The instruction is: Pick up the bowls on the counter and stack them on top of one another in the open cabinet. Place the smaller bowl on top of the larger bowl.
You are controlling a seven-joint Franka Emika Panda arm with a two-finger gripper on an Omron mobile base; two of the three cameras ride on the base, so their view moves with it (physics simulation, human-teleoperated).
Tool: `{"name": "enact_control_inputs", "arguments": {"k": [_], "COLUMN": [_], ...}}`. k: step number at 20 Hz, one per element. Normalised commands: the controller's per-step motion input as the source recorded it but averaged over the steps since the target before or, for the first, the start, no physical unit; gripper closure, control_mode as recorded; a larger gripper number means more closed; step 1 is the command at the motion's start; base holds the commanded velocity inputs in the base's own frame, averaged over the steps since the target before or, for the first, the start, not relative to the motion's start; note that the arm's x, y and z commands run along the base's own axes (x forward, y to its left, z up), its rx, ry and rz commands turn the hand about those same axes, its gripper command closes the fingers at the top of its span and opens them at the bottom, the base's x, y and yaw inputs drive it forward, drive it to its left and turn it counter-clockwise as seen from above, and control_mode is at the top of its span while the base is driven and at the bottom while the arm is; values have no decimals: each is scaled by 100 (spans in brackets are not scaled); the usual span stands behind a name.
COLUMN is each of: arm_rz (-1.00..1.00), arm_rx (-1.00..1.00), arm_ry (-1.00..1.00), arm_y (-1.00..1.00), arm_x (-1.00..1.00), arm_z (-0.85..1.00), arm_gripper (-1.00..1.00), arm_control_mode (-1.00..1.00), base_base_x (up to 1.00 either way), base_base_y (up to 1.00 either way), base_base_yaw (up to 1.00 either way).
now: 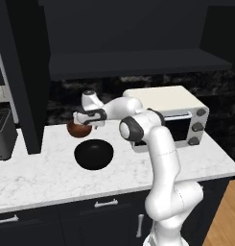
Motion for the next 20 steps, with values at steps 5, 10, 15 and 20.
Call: {"name": "enact_control_inputs", "arguments": {"k": [5, 10, 15, 20], "arm_rz": [0, 0, -1, -1], "arm_rx": [0, 0, 2, 7], "arm_ry": [0, 0, -7, -18], "arm_y": [1, 0, -4, -9], "arm_x": [3, -5, -50, -86], "arm_z": [-4, 0, 2, 20], "arm_gripper": [100, 100, 100, 100], "arm_control_mode": [-100, -100, -100, -100], "base_base_x": [0, 0, 0, 0], "base_base_y": [0, 0, 0, 0], "base_base_yaw": [0, 0, 0, 0]}}
